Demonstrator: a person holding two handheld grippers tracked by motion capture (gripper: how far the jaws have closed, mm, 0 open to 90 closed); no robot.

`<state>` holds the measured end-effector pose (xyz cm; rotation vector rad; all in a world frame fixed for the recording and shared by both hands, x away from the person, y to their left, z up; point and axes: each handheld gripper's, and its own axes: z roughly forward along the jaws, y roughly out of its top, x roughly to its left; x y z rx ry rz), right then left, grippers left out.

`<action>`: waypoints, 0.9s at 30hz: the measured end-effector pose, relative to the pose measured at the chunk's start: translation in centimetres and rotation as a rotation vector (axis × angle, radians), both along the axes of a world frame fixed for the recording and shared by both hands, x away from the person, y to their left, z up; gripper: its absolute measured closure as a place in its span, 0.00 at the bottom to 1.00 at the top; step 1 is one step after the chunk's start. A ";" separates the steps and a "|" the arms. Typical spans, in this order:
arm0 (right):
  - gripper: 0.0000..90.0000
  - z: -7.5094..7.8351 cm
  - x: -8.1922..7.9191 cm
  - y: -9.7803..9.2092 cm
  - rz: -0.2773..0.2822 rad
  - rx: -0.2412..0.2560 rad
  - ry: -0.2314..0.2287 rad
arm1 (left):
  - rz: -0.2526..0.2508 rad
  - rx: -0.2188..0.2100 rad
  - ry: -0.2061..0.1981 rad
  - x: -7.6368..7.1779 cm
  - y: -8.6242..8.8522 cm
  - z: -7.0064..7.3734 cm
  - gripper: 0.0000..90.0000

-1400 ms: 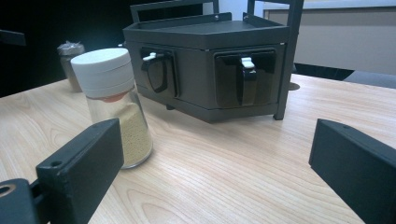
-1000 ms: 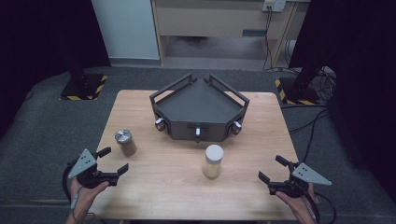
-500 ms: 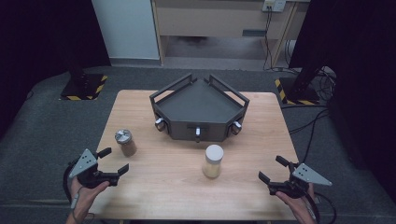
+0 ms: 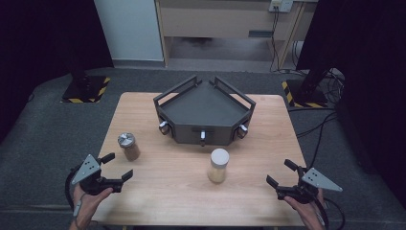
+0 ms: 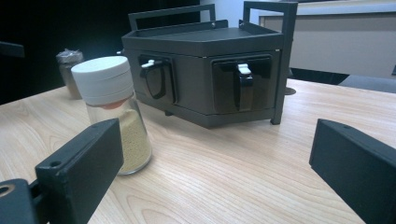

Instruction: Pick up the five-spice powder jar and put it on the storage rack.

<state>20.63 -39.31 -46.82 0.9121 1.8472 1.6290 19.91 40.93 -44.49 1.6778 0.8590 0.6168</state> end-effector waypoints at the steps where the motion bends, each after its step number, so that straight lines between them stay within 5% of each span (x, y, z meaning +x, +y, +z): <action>1: 0.04 0.0 0.0 0.0 0.000 0.000 0.000 | 0.000 0.000 0.000 0.0 0.0 0.0 0.02; 11: 0.04 0.0 0.0 -0.1 0.013 0.005 -0.004 | 0.015 -0.010 -0.020 -0.8 0.6 0.9 0.02; 20: 0.03 -0.1 0.0 -0.3 0.015 0.017 -0.003 | 0.023 0.057 0.000 -0.8 1.9 4.0 0.01; 27: 0.02 -0.2 0.1 -0.3 0.021 0.025 -0.007 | 0.022 0.058 0.001 -0.2 2.8 5.6 0.01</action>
